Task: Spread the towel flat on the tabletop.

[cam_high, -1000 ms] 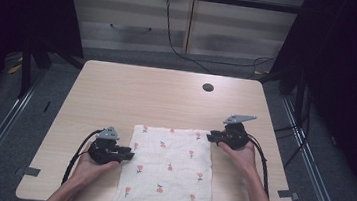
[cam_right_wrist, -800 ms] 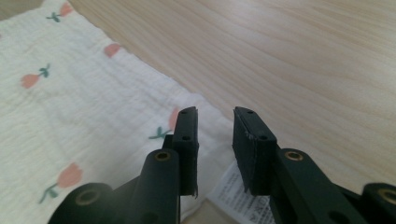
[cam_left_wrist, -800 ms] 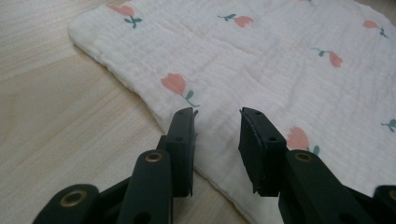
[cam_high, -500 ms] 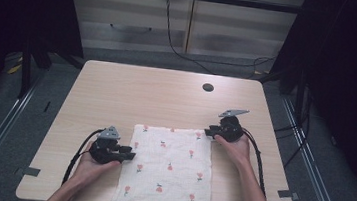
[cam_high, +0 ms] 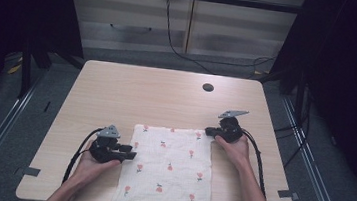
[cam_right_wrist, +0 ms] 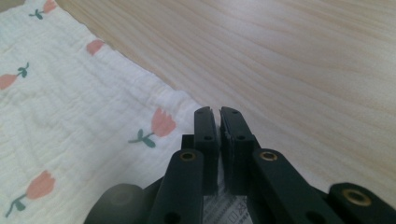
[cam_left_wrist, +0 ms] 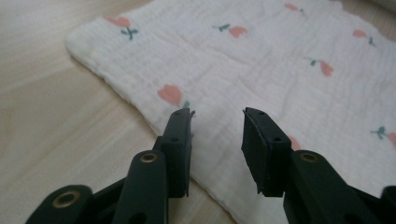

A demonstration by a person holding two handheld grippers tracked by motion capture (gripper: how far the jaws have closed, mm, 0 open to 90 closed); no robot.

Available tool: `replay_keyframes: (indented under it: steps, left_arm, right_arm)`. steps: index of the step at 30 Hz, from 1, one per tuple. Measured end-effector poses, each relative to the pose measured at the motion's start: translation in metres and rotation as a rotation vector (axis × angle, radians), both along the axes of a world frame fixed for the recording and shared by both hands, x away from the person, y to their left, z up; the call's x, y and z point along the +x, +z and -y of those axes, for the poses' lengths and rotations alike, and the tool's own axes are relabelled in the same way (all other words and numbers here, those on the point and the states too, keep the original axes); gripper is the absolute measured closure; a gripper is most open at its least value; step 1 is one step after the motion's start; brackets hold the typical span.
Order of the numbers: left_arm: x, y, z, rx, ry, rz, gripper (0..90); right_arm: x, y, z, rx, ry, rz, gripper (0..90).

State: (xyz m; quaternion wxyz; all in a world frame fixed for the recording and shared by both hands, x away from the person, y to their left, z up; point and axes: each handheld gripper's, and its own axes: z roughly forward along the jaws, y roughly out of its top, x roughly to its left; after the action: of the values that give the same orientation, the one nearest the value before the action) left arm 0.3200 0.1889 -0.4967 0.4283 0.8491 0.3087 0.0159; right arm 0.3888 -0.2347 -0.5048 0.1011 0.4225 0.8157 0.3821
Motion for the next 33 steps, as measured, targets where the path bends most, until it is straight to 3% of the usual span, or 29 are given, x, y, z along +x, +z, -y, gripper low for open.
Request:
replay_keyframes:
  steps: [2,4,6,7,9,13,15,18,20,22,26,28,33]
  left_arm:
    - [0.005,0.005,-0.003,-0.038,0.023,-0.005,61.0]
    - [0.015,0.009,-0.005,-0.038,0.059,-0.005,59.7]
    - [0.025,0.012,-0.009,-0.09,0.078,-0.019,60.4]
    - [0.032,0.014,-0.009,-0.076,0.102,0.002,60.4]
    - [0.043,0.014,-0.009,-0.081,0.111,-0.013,60.2]
    - [0.071,0.006,-0.007,-0.051,0.153,-0.044,61.4]
    - [0.081,0.0,-0.006,-0.03,0.177,-0.03,65.7]
    - [0.093,-0.006,-0.005,-0.048,0.172,-0.05,66.0]
    - [0.096,-0.007,-0.002,-0.047,0.169,-0.056,65.7]
    - [0.098,-0.009,0.003,-0.008,0.157,-0.054,65.7]
    - [0.097,-0.011,0.009,-0.009,0.143,-0.054,65.6]
    - [0.096,-0.01,0.012,0.023,0.14,-0.025,68.3]
    - [0.092,-0.011,0.014,0.049,0.144,0.018,76.2]
  right_arm:
    - [0.0,0.001,0.0,0.009,-0.003,-0.003,86.8]
    - [0.0,0.002,0.0,0.011,0.001,0.002,86.9]
    - [-0.001,0.003,0.0,0.015,-0.003,0.002,87.0]
    - [-0.001,0.004,0.001,0.015,-0.009,-0.001,87.0]
    - [-0.002,0.004,0.001,0.012,-0.007,0.004,87.0]
    - [-0.001,0.004,0.001,0.012,-0.002,0.004,86.9]
    - [-0.001,0.004,0.001,0.009,-0.008,0.003,86.9]
    - [-0.003,0.002,0.001,0.008,-0.009,0.003,86.9]
    - [-0.004,0.002,0.001,0.018,-0.012,0.005,86.9]
    - [-0.004,0.002,0.002,0.021,-0.01,0.005,86.9]
    - [-0.005,0.003,0.002,0.019,-0.009,0.006,86.8]
    - [-0.005,0.003,0.002,0.03,-0.009,0.002,86.8]
    - [-0.005,0.003,0.004,0.041,-0.016,0.005,86.8]
